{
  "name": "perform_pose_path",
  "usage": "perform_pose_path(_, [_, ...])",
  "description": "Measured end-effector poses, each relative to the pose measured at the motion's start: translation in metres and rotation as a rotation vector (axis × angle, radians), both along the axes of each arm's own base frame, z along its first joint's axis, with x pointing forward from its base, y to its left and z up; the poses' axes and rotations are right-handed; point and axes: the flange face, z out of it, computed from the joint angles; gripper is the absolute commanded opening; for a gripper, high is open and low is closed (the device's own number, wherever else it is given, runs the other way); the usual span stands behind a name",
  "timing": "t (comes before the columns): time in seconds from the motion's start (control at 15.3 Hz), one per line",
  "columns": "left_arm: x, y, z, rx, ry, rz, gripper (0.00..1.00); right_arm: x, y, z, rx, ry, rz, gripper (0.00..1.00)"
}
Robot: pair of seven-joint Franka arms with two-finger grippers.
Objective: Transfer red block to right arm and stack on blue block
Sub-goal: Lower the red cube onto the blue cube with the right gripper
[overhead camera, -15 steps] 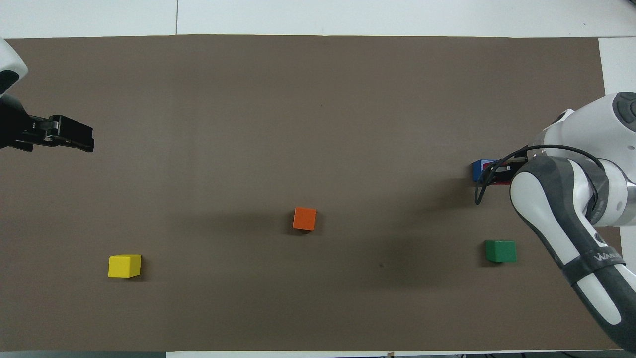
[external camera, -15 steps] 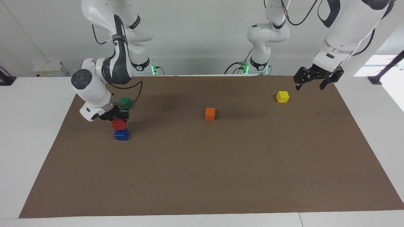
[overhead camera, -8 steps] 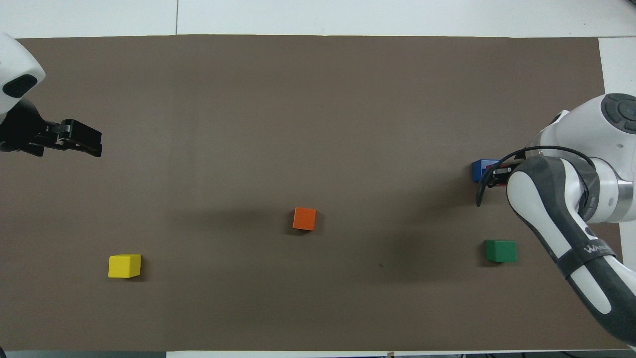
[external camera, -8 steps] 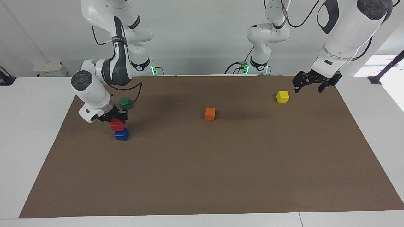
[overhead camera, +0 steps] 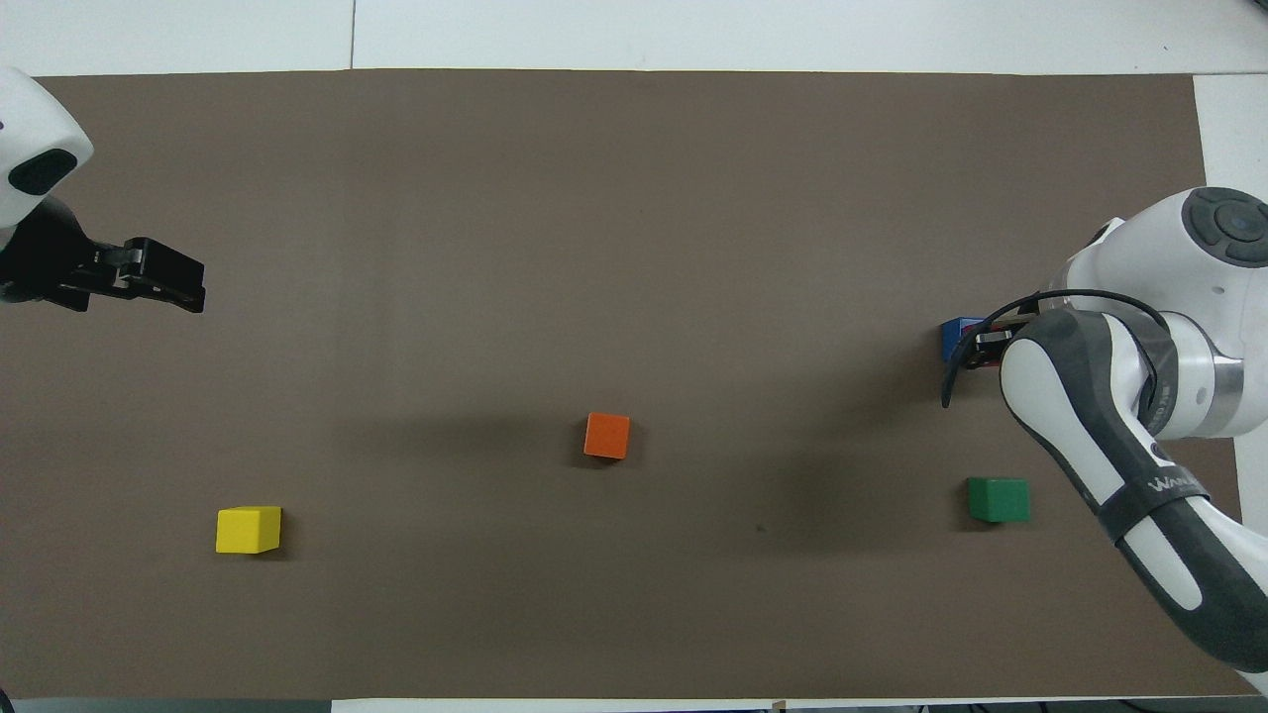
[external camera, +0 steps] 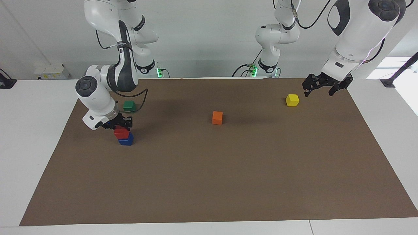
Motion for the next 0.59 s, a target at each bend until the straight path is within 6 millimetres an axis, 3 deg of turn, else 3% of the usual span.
perform_pose_path(0.26, [-0.0002, 0.0001, 0.0, 0.0, 0.0, 0.0, 1.0, 0.0013, -0.0013, 0.0002, -0.005, -0.016, -0.039, 0.0])
perform_pose_path(0.33, [-0.0005, 0.0001, 0.0006, 0.0, -0.001, 0.0, 1.0, 0.0014, -0.001, 0.0002, -0.006, -0.017, -0.052, 0.11])
perform_pose_path(0.39, [-0.001, 0.0001, 0.0016, 0.0, -0.003, 0.0, 1.0, 0.0015, -0.0008, 0.0003, -0.007, -0.018, -0.059, 0.31])
perform_pose_path(0.46, [-0.0017, 0.0002, 0.0032, 0.0, -0.005, 0.0, 1.0, 0.0015, -0.0004, 0.0003, -0.007, -0.018, -0.062, 0.59])
perform_pose_path(0.52, [-0.0027, 0.0002, 0.0051, 0.0, -0.009, 0.0, 1.0, 0.0015, -0.0003, 0.0002, -0.007, -0.018, -0.062, 0.74])
perform_pose_path(0.59, [-0.0036, 0.0002, 0.007, 0.0, -0.012, 0.0, 1.0, 0.001, -0.0003, -0.0008, -0.007, -0.016, -0.062, 0.78])
